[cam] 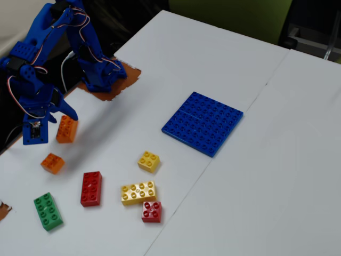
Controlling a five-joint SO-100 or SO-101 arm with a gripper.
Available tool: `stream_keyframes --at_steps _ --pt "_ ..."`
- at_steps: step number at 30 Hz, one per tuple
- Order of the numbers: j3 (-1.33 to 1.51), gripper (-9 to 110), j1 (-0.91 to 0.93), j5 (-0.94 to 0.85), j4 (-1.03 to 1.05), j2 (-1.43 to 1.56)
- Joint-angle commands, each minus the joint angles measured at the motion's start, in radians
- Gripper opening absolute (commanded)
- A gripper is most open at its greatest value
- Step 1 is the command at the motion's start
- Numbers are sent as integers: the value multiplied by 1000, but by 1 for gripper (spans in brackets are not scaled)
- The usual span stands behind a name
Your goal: Pick up the 2x4 orange block and go up the 8x8 blue block.
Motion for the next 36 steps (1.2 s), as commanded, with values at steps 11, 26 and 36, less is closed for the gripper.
stream_keyframes --at_steps 11,26,36 --pt "15 25 32 -46 -132 -46" --pt "67 25 28 -86 -199 -83" --pt "86 20 31 -87 -219 -84"
